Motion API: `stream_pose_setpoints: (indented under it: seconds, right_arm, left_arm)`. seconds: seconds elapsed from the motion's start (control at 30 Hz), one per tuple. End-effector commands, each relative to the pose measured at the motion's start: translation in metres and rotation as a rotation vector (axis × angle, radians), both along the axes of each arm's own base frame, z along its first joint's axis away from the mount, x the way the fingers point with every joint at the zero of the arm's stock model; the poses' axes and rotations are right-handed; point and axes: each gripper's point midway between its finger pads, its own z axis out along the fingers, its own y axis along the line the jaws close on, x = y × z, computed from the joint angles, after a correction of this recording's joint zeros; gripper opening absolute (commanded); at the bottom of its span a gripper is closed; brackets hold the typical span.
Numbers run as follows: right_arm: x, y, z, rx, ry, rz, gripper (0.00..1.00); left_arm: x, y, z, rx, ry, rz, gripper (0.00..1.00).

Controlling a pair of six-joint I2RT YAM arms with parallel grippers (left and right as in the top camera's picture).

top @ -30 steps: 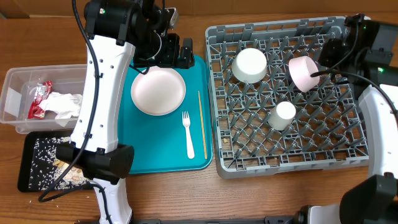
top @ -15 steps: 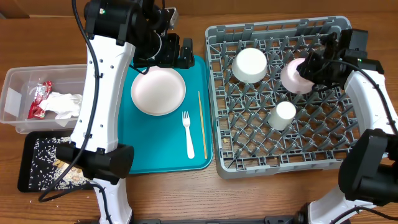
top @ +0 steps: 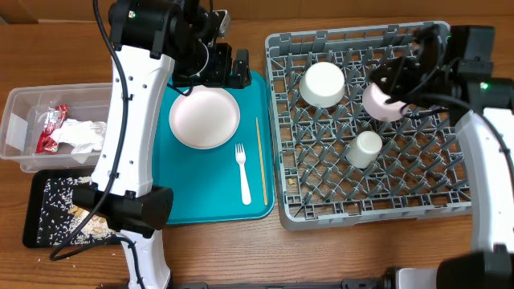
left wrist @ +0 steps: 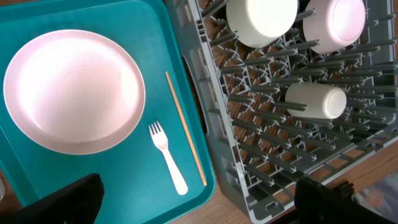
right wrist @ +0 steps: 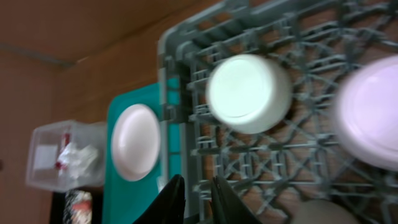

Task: Sort waste into correct bins and load items into the dishwasher
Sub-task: 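Reach the right gripper left to the pale pink plate on teal tray, then grasp the plate edge with the right gripper and lift it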

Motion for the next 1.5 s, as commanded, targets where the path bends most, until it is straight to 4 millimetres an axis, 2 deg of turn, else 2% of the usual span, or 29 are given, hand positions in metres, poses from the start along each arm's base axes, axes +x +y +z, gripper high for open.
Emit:
stream_pose_setpoints:
  seconds: [0.0,0.03,0.07,0.1,0.13,0.2,0.37,0.47,0.57,0.67,0.7,0.77,0.8,0.87,0.93,1.07,1.17,1.23,1.37,1.43,1.47]
  right_arm:
    - [-0.023,0.048,0.014,0.028,0.002,0.130,0.18]
    - [-0.031,0.060,0.012,0.028,0.022,0.162,0.19]
    - [-0.048,0.084,0.005,0.025,0.075,0.229,0.19]
    - [-0.061,0.099,0.001,0.021,0.107,0.274,0.19]
    - [-0.067,0.105,-0.001,0.019,0.121,0.296,0.19]
    - [-0.088,0.132,-0.010,-0.029,0.153,0.374,0.19]
    - [-0.120,0.172,-0.020,-0.085,0.155,0.505,0.19]
    - [-0.130,0.187,-0.029,-0.132,0.154,0.521,0.19]
    - [-0.132,0.192,-0.040,-0.173,0.183,0.442,0.19]
    - [-0.134,0.208,-0.042,-0.163,0.146,0.463,0.22]
    - [-0.132,0.218,-0.043,-0.148,0.109,0.478,0.29]
    - [-0.127,0.227,-0.043,-0.134,0.067,0.482,0.33]
    - [-0.123,0.228,-0.044,-0.133,0.058,0.470,0.33]
    - [-0.103,0.233,-0.052,-0.142,0.029,0.405,0.37]
    - [-0.087,0.238,-0.059,-0.158,-0.002,0.378,0.38]
    - [-0.046,0.258,-0.080,-0.164,-0.087,0.328,0.47]
    - [-0.017,0.274,-0.098,-0.152,-0.154,0.296,0.52]
    - [0.006,0.281,-0.120,-0.174,-0.191,0.252,0.52]
    - [0.027,0.278,-0.158,-0.240,-0.199,0.191,0.55]
    - [0.028,0.280,-0.177,-0.252,-0.180,0.195,0.56]
    - [0.028,0.280,-0.197,-0.271,-0.155,0.200,0.56]
  left_arm:
    - [-0.003,0.001,0.008,0.003,-0.030,-0.021,1.00]
    - [-0.003,0.001,0.008,0.003,-0.030,-0.021,1.00]
    - [-0.003,0.001,0.008,0.003,-0.030,-0.021,1.00]
    - [-0.003,0.001,0.008,0.003,-0.030,-0.022,1.00]
    - [-0.003,0.001,0.008,0.003,-0.030,-0.021,1.00]
    - [-0.003,0.001,0.008,0.003,-0.030,-0.022,1.00]
    - [-0.005,-0.004,0.010,-0.035,-0.003,0.017,1.00]
    - [0.001,-0.003,0.011,-0.027,-0.028,0.025,1.00]
    - [0.006,0.017,0.007,0.060,-0.055,0.032,1.00]
    - [0.015,0.058,0.006,0.080,-0.037,0.164,1.00]
    - [0.019,0.080,0.010,0.072,-0.041,0.227,1.00]
    - [0.020,0.121,0.021,0.056,-0.062,0.326,1.00]
    - [0.019,0.135,0.025,0.055,-0.071,0.360,1.00]
    - [0.012,0.188,0.040,0.053,-0.105,0.494,1.00]
    - [0.004,0.220,0.048,0.038,-0.124,0.578,1.00]
    - [-0.001,0.243,0.049,0.027,-0.124,0.640,1.00]
    - [0.000,0.246,0.048,0.032,-0.119,0.646,1.00]
    - [0.000,0.246,0.047,0.033,-0.118,0.646,1.00]
    - [0.000,0.246,0.047,0.033,-0.118,0.646,1.00]
    - [0.000,0.246,0.047,0.032,-0.118,0.645,1.00]
    - [0.000,0.246,0.047,0.032,-0.118,0.645,1.00]
